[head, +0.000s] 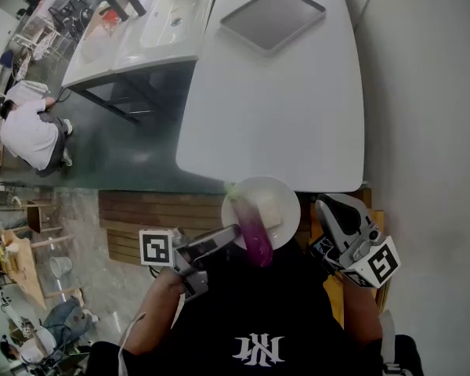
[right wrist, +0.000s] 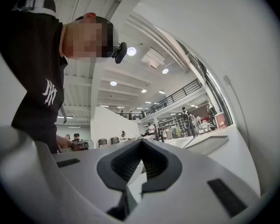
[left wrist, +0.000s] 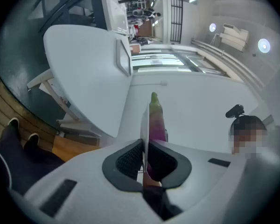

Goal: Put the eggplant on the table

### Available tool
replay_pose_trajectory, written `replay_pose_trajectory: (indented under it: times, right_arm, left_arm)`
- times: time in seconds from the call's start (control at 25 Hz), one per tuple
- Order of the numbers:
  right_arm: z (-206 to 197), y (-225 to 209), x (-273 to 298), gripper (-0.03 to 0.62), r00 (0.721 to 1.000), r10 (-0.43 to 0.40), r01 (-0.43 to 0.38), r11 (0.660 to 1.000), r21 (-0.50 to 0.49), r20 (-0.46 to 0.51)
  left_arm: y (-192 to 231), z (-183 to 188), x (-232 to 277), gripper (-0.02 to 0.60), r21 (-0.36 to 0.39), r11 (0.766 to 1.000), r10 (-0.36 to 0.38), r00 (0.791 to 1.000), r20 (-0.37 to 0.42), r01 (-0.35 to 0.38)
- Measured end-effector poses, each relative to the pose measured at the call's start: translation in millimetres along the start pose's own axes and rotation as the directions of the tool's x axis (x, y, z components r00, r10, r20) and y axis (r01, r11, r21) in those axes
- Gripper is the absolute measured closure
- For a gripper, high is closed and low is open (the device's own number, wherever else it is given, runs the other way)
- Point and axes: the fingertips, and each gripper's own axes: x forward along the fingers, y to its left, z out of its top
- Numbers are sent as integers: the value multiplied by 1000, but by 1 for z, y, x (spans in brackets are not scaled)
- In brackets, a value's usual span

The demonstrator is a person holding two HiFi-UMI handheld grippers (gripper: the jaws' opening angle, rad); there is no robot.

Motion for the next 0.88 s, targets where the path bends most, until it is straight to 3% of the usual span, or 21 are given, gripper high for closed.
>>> replay_pose_trajectory:
  times: [0.16, 0.48, 0.88]
  right_arm:
    - [3, -8, -1, 591, 1000, 7, -7, 1000, 13, 6]
    - [8, -7, -1, 591, 998, -53, 54, 998, -18, 21]
    - [12, -5, 6, 586, 994, -100, 98, 994, 50, 39]
  left_arm:
    - [-4, 4, 7, 560, 12, 1000, -18, 1000, 4, 18]
    - [-7, 7, 8, 560, 33, 997, -64, 998, -25, 65]
    - [-10, 20, -19, 560, -13, 994, -106, 994, 6, 106]
